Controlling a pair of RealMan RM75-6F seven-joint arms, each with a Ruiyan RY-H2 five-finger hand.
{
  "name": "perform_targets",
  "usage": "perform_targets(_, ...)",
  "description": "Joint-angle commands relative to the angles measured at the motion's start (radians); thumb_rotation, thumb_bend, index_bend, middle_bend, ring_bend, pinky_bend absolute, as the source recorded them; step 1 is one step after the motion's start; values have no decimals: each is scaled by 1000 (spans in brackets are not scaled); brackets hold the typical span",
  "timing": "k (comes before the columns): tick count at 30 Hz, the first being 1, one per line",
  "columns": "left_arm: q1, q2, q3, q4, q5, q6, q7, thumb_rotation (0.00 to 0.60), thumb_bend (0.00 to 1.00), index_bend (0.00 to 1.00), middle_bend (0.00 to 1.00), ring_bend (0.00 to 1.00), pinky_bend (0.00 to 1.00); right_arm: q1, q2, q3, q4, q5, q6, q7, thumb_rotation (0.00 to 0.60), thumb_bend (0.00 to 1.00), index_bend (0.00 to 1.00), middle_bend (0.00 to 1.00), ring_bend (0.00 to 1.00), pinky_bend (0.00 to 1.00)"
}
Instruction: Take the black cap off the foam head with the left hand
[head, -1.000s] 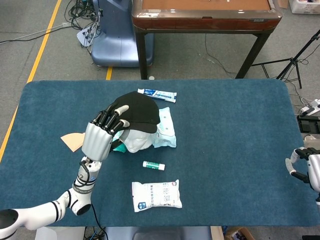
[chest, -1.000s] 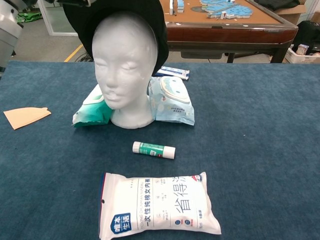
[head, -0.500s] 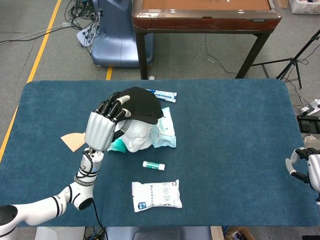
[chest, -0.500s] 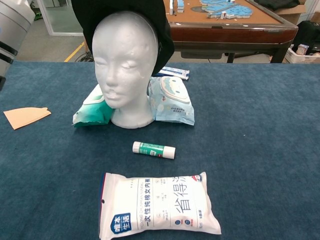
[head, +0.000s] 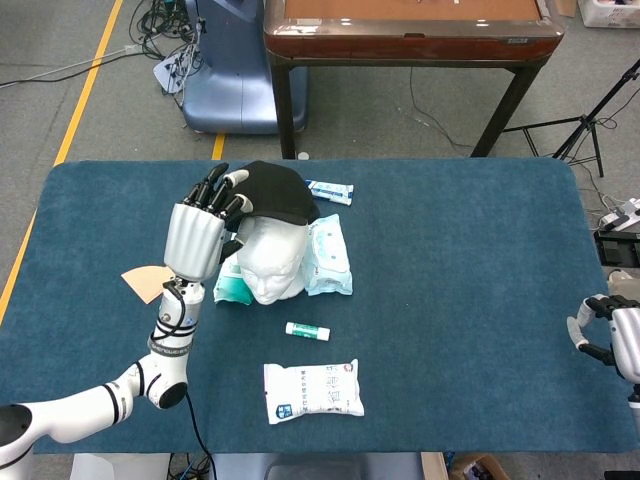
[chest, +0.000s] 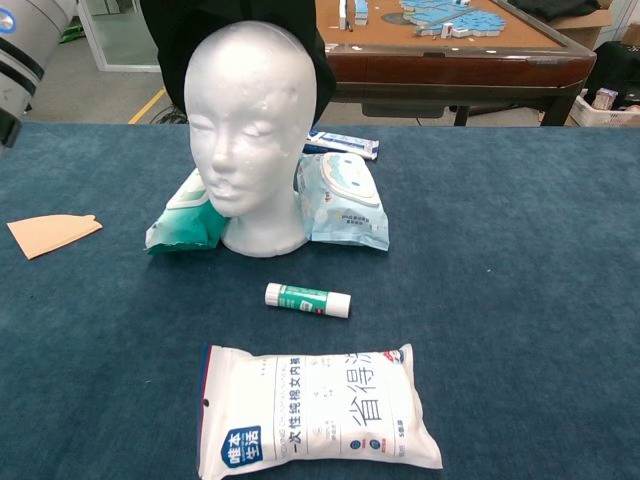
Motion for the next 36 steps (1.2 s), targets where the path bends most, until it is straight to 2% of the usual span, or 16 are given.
perform_targets(1,1,1,-17,-7,-42,-11,37,600,358,598,285,182,434,-1,0,-1,1,1,0,1,600,440,748,600,510,563)
perform_targets(13,2,0,-55,12,-141,-13,92,600,358,604,285,181,434,3,-6,-3,4,1,-7,-1,600,440,748,600,510,563)
perform_targets(21,19,15,-47,77,-176,-20,67,600,358,605,285,182,434,3,-7,-5,5,2,-7,0,600,440,748,600,510,563)
perform_targets(29,46,27,-17,230,-204,-57,-11,600,358,605,286,182,434,2,-8,-7,6,7,-11,-5,600,440,748,600,510,563)
perform_targets(36,64,12,38,427,-172,-63,-137,600,358,604,294,185,434,6,-11,-5,0,16,-21,-26,600,440,748,600,510,563)
